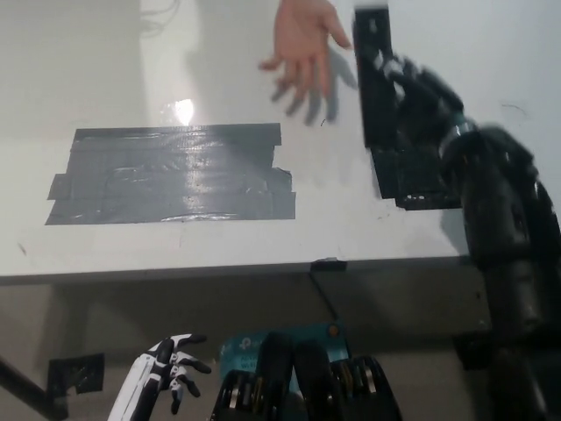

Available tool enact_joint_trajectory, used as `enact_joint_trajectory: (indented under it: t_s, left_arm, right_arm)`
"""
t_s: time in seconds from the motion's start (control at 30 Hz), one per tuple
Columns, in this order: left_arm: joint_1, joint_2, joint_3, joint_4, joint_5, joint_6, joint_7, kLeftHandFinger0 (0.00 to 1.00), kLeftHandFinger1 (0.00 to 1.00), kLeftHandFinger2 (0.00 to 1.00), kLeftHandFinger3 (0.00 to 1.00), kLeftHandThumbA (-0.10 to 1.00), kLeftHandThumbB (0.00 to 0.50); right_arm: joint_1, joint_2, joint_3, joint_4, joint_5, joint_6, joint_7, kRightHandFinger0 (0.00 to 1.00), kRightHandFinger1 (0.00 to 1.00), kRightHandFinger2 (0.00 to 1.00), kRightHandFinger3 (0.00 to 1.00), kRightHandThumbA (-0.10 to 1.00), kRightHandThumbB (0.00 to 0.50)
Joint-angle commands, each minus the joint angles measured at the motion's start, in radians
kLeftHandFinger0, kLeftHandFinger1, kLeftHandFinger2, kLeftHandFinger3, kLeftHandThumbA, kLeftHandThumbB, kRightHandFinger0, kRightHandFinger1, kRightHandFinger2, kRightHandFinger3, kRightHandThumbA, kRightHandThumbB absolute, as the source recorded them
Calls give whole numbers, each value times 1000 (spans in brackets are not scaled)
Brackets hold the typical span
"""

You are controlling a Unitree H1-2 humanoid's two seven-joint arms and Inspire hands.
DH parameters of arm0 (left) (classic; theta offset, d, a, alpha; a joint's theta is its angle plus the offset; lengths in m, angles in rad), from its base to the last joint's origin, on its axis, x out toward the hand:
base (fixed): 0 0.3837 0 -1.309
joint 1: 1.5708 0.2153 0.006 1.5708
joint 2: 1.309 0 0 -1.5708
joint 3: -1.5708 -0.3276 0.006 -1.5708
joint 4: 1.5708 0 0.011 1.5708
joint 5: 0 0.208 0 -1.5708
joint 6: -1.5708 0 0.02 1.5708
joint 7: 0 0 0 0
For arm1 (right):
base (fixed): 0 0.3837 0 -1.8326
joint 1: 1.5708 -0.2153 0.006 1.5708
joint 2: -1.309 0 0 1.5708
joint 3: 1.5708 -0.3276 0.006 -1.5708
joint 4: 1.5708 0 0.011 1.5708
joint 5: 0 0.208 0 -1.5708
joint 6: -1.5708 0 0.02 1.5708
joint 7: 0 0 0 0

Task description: A stapler is kept on the black spot marked on the desk infront of the robot. The robot picks up the stapler using its right hand and passes it to a person

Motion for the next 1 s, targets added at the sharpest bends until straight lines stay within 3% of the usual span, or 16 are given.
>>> enact_joint_trajectory:
  t_s: [0.0,0.1,0.27,0.37,0.47,0.5,0.57,0.6,0.67,0.73,0.8,0.83,0.87,0.9,0.93,0.97]
  left_arm:
    - [-8,16,-16,-19,9,-3,-18,130,311,451,685,1000,422]
    - [-8,16,-19,-19,18,-3,-15,132,308,448,684,1000,429]
    - [-15,20,-24,-14,26,-8,-15,134,306,450,686,1000,427]
    - [-17,18,-23,-13,9,-3,-19,129,347,485,712,1000,456]
    - [-15,18,-24,-14,3,-7,-22,150,392,519,741,1000,479]
    - [-14,17,-24,-13,1,-9,-23,163,413,530,747,1000,483]
    - [-13,17,-23,-13,0,-12,-23,166,417,532,748,1000,483]
    - [-12,17,-23,-11,-1,-14,-23,168,419,534,748,1000,483]
    - [-12,19,-25,-8,-4,-22,-27,170,418,538,741,1000,480]
    - [-14,18,-26,-16,-3,-11,-28,166,417,538,737,1000,483]
    - [-15,18,-27,-18,-2,-8,-28,164,416,538,736,1000,483]
    - [-13,18,-27,-24,-3,-2,-29,156,406,527,730,1000,468]
    - [-12,18,-27,-26,-3,0,-29,156,406,527,730,1000,468]
    - [-12,18,-27,-26,-5,0,-30,155,405,526,728,1000,466]
    - [-13,18,-28,-25,-6,-1,-31,154,405,526,728,1000,466]
    - [-13,18,-28,-24,-7,-2,-33,154,405,526,728,1000,466]
  right_arm:
    - [-213,38,23,-47,51,18,-45,0,0,0,0,755,108]
    - [-227,43,20,-25,-7,17,-66,0,0,0,0,741,87]
    - [-245,43,22,10,-45,-2,-77,0,0,0,0,770,102]
    - [-266,33,53,58,-115,-35,-98,0,0,0,0,795,141]
    - [-279,21,102,89,-200,-78,-128,0,0,0,0,804,104]
    - [-289,14,146,105,-268,-95,-166,0,34,89,190,791,86]
    - [-296,9,176,115,-315,-106,-193,0,35,141,248,759,84]
    - [-303,0,211,127,-360,-117,-207,0,115,314,322,795,50]
    - [-343,-32,332,211,-504,-177,-249,0,52,298,273,839,35]
    - [-365,-48,397,253,-580,-213,-279,0,55,342,427,907,46]
    - [-373,-53,421,268,-604,-224,-287,0,37,334,433,941,49]
    - [-393,-66,481,319,-656,-264,-293,11,85,415,798,916,23]
    - [-400,-69,498,335,-666,-275,-294,11,85,415,798,916,23]
    - [-404,-70,509,345,-671,-286,-295,64,147,460,1000,874,26]
    - [-406,-70,518,348,-675,-285,-296,137,213,508,899,859,38]
    - [-407,-70,524,351,-676,-285,-298,137,213,508,899,859,38]
